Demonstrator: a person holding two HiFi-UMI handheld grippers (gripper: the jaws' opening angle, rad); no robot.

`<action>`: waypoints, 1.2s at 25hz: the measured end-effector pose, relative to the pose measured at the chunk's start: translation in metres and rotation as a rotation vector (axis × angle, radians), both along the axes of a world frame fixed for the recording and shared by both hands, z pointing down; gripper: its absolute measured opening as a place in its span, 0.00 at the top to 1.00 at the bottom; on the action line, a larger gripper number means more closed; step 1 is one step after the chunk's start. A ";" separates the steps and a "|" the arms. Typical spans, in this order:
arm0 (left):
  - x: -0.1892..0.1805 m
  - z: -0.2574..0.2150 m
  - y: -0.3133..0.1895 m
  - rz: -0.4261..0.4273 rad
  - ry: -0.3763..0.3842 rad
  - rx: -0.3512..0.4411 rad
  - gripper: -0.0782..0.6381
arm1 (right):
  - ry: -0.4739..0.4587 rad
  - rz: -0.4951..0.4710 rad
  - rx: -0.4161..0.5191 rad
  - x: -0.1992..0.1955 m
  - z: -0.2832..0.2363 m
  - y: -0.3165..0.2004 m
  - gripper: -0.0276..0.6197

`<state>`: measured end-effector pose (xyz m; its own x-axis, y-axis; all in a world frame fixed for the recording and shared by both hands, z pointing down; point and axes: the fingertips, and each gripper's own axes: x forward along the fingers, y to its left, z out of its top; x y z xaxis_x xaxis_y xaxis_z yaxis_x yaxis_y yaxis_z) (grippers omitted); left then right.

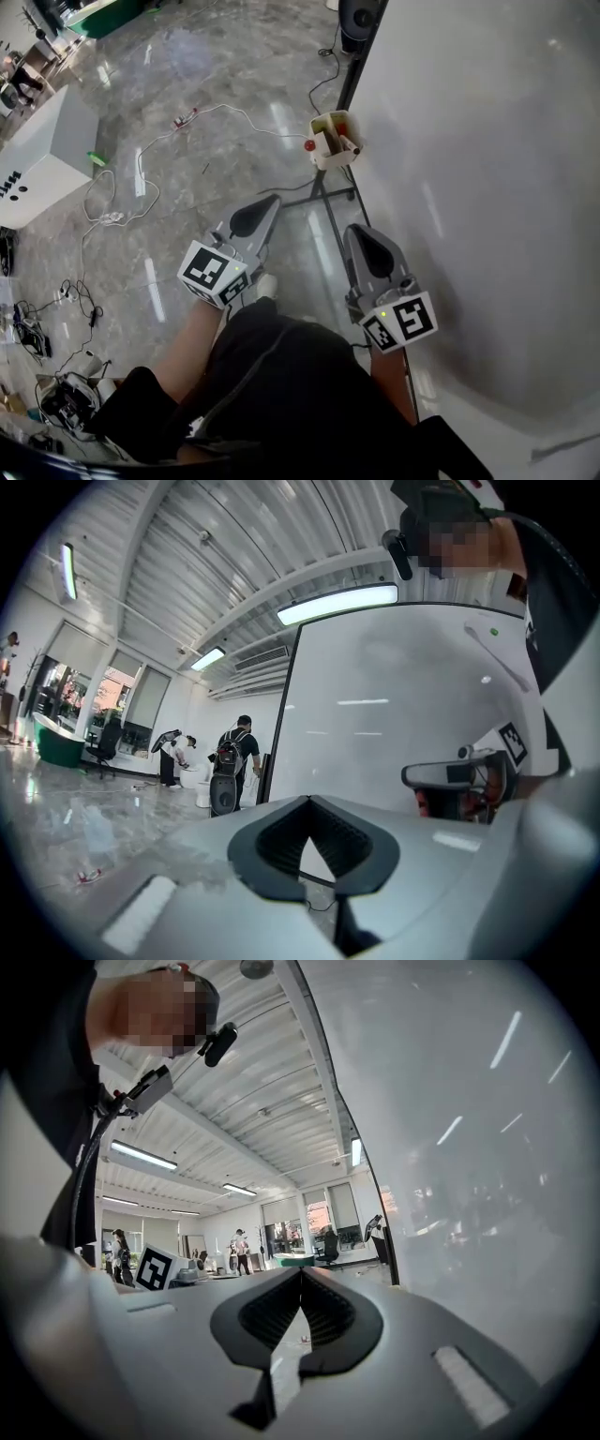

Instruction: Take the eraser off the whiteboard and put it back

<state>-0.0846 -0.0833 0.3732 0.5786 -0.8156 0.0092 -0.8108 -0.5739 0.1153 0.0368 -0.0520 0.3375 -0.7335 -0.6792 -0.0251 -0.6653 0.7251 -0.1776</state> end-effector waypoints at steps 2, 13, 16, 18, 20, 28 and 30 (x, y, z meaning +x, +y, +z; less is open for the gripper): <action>-0.001 -0.002 -0.014 0.032 -0.002 0.001 0.89 | 0.008 0.036 0.006 -0.002 -0.003 -0.013 0.94; -0.018 0.011 -0.081 0.179 0.008 -0.025 0.89 | 0.092 0.279 0.023 -0.009 0.003 -0.065 0.94; -0.020 0.013 -0.092 0.219 -0.013 -0.016 0.89 | 0.090 0.338 0.024 -0.010 0.004 -0.073 0.94; -0.021 0.016 -0.100 0.243 -0.018 -0.013 0.89 | 0.094 0.361 0.022 -0.012 0.007 -0.077 0.94; -0.020 0.018 -0.108 0.263 -0.025 -0.014 0.88 | 0.096 0.383 0.018 -0.013 0.011 -0.080 0.94; -0.003 0.027 -0.126 0.314 -0.090 0.000 0.88 | 0.091 0.417 -0.005 -0.012 0.015 -0.082 0.94; 0.003 0.035 -0.129 0.323 -0.123 0.014 0.88 | 0.091 0.416 -0.010 -0.010 0.017 -0.083 0.94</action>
